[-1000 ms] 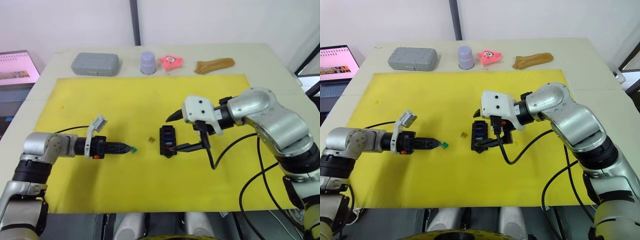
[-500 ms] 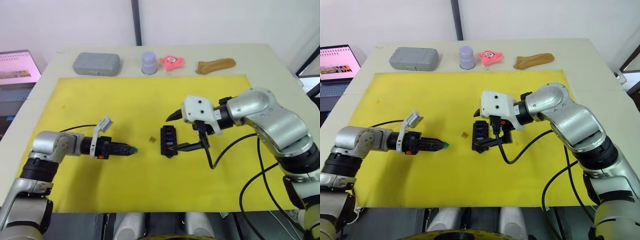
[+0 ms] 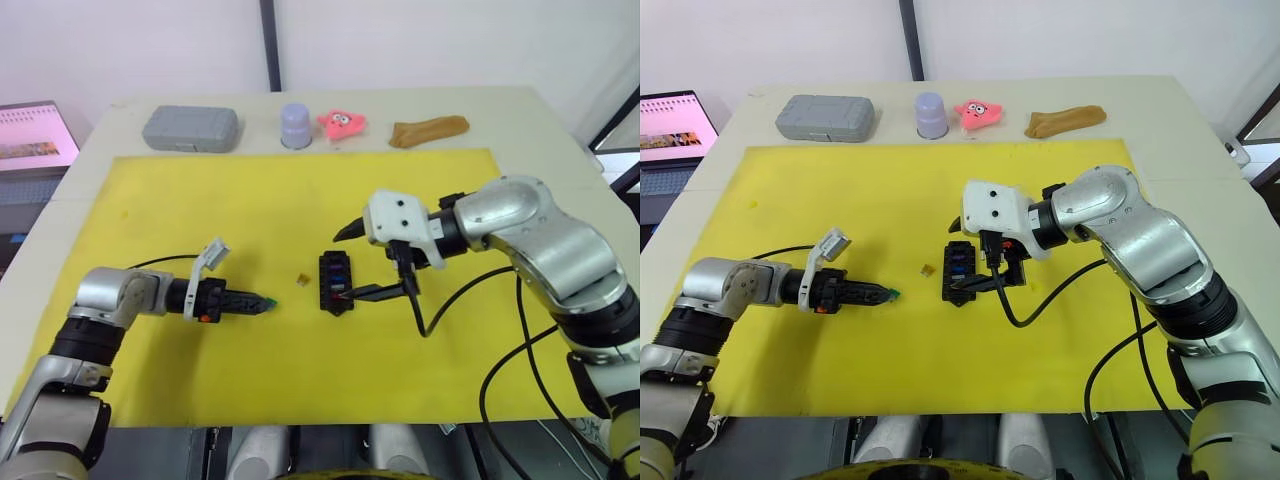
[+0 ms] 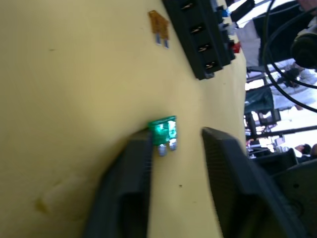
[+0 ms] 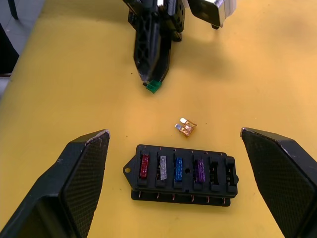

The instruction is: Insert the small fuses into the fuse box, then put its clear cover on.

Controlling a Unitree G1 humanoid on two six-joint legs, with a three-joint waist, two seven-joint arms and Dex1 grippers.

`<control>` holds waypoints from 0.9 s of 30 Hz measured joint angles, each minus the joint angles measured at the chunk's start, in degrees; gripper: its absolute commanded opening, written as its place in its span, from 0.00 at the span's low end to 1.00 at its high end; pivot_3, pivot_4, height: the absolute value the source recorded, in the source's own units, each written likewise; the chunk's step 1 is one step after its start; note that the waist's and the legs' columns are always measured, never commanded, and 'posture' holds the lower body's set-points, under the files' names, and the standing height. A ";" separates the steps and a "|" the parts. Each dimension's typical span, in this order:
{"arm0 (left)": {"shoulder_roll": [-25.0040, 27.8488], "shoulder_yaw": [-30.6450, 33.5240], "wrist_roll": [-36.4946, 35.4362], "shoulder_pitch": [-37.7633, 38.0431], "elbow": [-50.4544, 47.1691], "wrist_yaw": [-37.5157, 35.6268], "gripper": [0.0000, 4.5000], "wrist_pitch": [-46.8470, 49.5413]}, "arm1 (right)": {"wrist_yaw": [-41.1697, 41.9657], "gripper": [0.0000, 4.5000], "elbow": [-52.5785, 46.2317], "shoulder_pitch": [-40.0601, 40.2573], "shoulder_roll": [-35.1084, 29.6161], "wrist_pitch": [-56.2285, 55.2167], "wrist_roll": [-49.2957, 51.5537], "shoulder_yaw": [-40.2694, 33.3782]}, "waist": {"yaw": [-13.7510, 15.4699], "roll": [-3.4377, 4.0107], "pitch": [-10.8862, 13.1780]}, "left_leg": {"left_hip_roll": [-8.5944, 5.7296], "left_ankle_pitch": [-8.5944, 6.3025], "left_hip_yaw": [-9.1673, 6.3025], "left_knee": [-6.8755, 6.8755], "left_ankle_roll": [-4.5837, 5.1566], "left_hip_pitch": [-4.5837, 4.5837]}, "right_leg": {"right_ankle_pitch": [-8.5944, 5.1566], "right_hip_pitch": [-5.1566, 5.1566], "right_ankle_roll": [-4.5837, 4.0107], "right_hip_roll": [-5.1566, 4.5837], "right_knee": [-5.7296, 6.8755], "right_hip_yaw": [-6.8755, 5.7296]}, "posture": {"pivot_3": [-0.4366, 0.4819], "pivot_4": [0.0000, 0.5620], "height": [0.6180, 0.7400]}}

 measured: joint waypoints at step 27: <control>-0.84 13.74 -2.05 6.31 -21.57 2.74 0.01 -17.61 | -2.98 1.00 1.58 -1.05 2.78 11.85 5.63 -3.44 | 0.10 -0.01 0.00 | 0.06 0.00 -0.01 0.01 -0.01 -0.05 | 0.00 -0.02 -0.01 -0.03 -0.06 0.01 | 0.48 0.27 1.00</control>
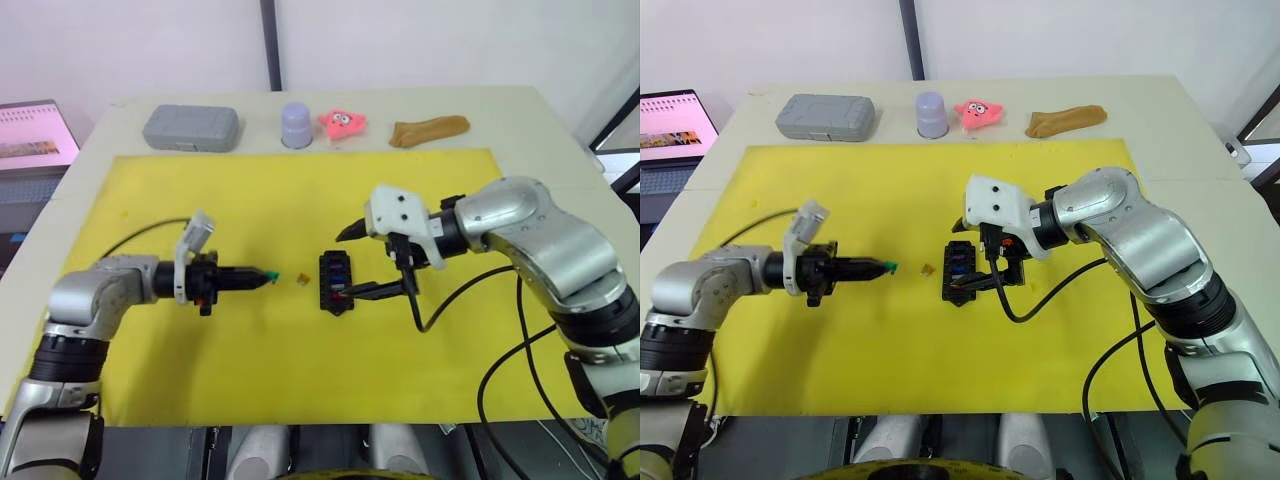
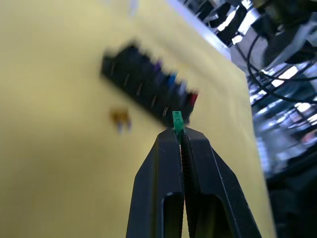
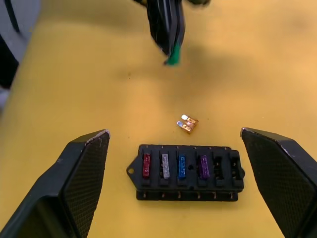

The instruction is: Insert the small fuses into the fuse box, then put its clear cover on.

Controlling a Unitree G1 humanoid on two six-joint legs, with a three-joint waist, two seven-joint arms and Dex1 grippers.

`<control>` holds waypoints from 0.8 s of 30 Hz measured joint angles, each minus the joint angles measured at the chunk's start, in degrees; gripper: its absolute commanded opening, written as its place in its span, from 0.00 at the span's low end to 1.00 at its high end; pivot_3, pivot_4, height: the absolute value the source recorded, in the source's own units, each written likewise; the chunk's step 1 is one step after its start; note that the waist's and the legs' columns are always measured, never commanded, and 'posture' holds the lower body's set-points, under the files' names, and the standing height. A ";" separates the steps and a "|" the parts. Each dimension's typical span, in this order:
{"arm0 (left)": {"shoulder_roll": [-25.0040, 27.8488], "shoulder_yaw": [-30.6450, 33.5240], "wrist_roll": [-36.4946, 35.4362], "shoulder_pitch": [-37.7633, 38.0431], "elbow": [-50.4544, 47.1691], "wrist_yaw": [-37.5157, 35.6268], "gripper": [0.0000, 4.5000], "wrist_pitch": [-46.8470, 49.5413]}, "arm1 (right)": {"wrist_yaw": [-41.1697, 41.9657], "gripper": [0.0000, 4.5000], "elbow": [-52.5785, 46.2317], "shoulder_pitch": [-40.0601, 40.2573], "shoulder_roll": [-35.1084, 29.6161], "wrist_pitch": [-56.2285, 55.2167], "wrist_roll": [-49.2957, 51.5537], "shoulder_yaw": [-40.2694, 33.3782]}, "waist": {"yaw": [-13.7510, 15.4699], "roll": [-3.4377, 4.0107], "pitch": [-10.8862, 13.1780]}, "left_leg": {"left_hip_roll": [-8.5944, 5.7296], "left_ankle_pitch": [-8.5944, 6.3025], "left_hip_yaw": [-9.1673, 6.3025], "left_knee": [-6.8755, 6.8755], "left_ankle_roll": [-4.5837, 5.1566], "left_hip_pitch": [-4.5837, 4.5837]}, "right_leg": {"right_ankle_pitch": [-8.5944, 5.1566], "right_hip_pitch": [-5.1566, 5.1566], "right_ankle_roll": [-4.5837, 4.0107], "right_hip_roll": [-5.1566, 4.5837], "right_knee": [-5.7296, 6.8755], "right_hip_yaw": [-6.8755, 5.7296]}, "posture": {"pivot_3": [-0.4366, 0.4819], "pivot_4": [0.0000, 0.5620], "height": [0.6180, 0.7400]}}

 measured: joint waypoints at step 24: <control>-2.78 -2.42 0.62 0.19 -9.37 5.53 0.00 -9.89 | -11.36 0.60 6.23 -4.75 12.15 16.43 13.82 -3.51 | -0.19 0.00 0.00 | 0.00 0.00 0.00 -0.04 0.00 0.02 | 0.00 -0.01 0.00 0.02 0.03 0.00 | 0.48 0.27 1.00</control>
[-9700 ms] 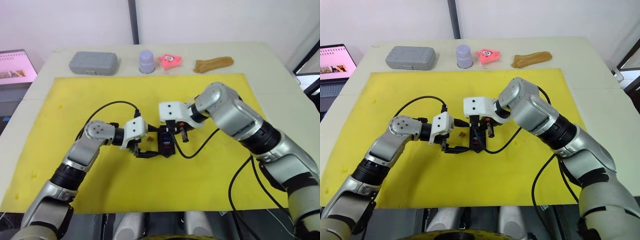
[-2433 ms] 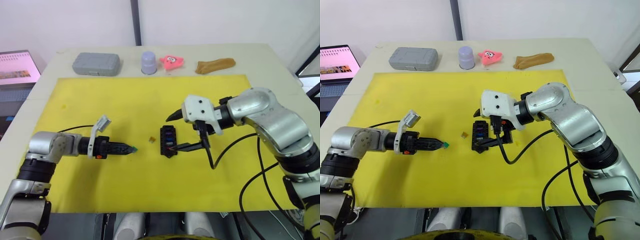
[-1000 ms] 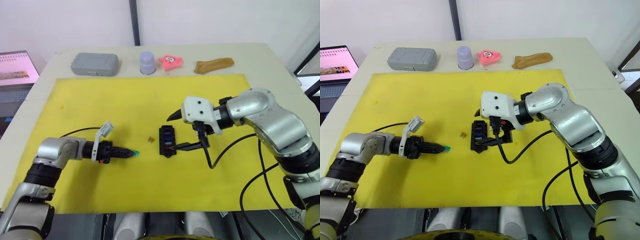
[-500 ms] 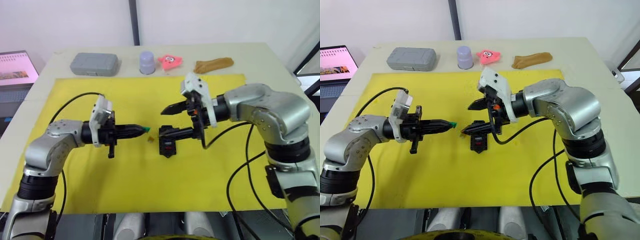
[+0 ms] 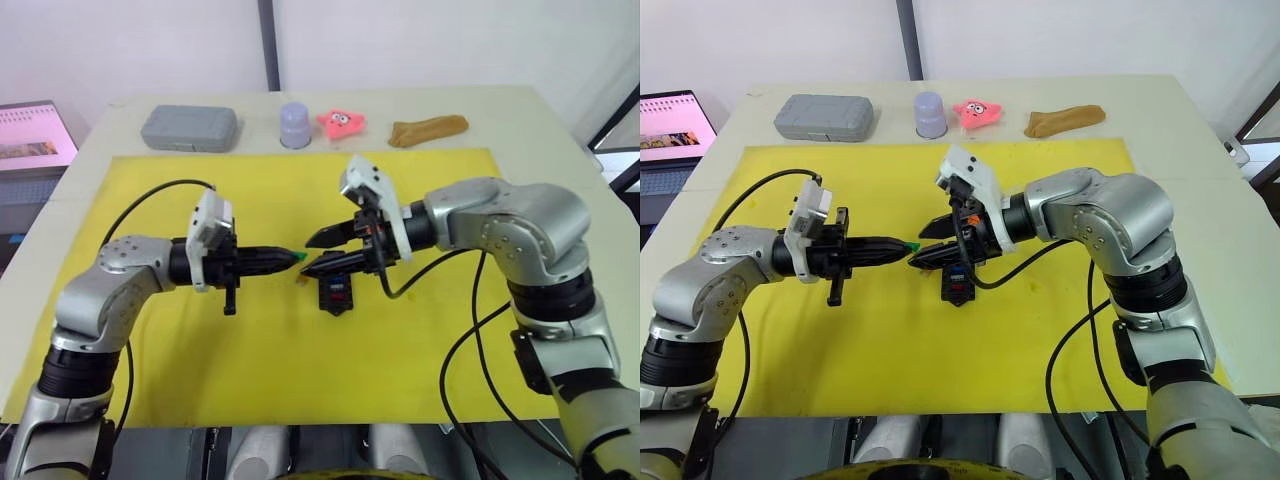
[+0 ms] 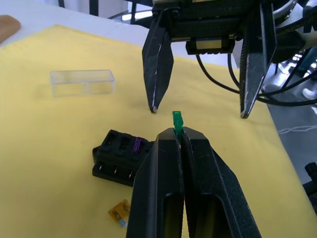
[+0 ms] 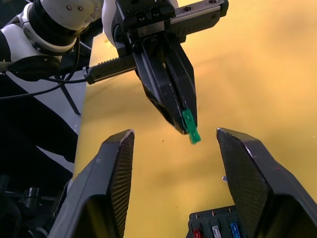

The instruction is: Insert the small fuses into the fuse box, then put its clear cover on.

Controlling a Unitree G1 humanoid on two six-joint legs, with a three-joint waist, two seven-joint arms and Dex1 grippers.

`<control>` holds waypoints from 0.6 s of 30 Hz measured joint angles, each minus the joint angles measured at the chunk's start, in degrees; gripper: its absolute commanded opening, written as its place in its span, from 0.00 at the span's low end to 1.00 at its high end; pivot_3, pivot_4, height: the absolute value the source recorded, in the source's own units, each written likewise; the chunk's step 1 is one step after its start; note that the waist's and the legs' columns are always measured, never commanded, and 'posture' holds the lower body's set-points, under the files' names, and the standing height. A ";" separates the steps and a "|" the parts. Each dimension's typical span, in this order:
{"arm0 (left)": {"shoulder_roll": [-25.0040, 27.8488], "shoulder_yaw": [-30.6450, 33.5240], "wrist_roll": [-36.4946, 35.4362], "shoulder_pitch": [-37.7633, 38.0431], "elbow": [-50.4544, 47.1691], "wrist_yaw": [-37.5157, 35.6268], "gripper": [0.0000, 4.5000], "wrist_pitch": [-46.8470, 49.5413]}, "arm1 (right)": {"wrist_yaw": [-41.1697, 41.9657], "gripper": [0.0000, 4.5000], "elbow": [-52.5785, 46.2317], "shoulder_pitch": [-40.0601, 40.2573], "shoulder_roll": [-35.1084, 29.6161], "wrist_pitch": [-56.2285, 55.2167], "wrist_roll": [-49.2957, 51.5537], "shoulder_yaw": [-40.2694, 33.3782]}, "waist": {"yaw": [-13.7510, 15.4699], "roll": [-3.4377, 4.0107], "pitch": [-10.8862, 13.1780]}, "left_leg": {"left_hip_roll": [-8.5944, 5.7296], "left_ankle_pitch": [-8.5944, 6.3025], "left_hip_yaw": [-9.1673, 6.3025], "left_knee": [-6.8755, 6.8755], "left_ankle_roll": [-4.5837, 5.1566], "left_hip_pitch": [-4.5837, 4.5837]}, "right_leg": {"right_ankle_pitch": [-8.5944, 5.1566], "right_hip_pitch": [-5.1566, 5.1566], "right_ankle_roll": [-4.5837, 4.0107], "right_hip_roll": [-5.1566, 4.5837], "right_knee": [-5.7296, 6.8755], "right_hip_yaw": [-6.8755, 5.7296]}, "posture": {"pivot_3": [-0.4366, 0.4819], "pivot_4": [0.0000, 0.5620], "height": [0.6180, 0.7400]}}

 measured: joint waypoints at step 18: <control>0.97 -0.17 -0.26 -0.17 -0.30 0.58 0.00 0.24 | 0.00 0.12 0.86 -0.07 -1.21 -1.55 -0.01 1.80 | 0.04 0.00 0.00 | 0.00 0.00 0.00 -0.01 0.00 0.00 | 0.00 0.00 0.00 0.01 -0.01 0.00 | 0.48 0.27 1.00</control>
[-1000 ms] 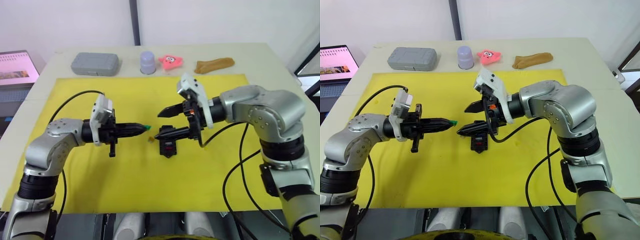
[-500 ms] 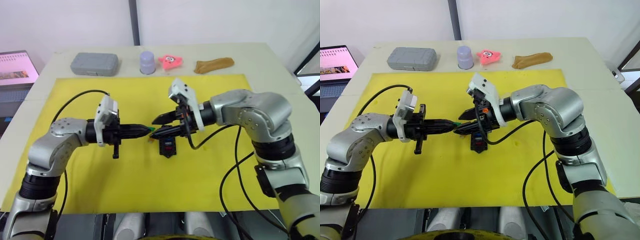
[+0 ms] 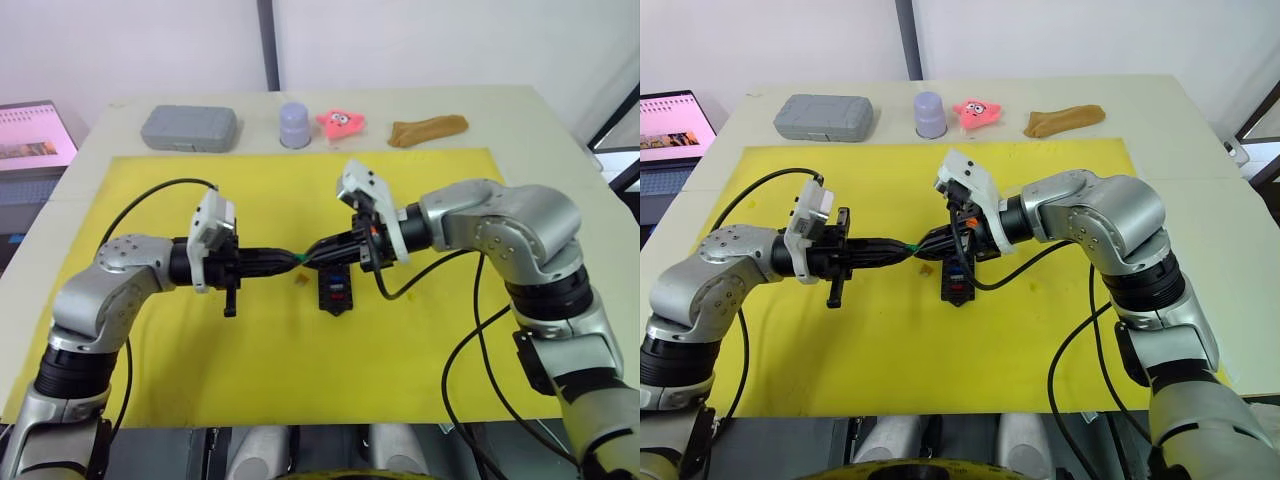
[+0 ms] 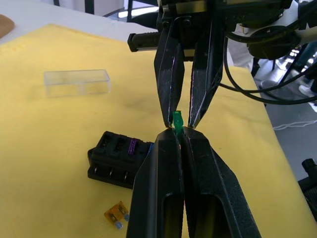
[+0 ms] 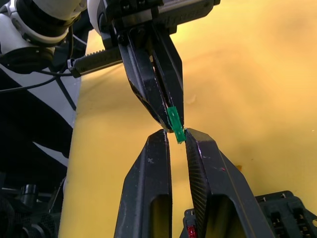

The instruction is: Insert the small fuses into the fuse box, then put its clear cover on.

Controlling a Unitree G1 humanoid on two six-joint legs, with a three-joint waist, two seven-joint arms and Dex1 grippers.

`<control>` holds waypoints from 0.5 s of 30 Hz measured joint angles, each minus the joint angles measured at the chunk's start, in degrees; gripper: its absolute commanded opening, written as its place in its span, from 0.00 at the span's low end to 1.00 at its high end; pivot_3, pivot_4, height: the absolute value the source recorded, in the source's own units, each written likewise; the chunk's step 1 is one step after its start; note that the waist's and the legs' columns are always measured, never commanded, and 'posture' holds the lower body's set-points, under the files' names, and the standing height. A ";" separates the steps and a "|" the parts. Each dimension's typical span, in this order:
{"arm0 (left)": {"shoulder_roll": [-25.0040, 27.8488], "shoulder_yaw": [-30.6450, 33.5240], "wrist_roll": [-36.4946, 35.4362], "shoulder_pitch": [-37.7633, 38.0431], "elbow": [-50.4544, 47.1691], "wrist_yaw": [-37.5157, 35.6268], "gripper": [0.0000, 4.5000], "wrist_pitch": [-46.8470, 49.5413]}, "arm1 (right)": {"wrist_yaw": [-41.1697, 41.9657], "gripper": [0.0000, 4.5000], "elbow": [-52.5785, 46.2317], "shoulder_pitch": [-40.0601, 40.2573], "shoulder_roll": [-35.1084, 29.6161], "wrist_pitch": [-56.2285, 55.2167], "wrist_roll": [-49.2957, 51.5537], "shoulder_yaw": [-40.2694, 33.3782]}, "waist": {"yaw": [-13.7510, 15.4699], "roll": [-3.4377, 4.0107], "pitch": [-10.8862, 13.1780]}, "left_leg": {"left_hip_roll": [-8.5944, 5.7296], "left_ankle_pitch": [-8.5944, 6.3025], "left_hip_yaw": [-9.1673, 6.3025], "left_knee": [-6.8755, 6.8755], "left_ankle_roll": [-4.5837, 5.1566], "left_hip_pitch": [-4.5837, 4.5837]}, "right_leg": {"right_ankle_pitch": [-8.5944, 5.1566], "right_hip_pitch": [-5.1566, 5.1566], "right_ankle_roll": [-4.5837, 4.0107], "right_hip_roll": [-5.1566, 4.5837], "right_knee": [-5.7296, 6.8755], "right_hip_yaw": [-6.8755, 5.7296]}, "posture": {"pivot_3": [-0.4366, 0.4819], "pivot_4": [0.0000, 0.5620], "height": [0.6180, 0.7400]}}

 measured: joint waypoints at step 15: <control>0.61 0.01 -0.84 -0.04 0.01 -0.16 0.00 0.55 | 1.07 0.01 0.96 -1.20 -0.39 -1.29 -0.12 0.96 | 0.01 0.00 0.00 | 0.00 0.00 0.00 0.00 0.00 0.00 | 0.00 0.00 0.00 0.00 -0.01 0.00 | 0.48 0.27 1.00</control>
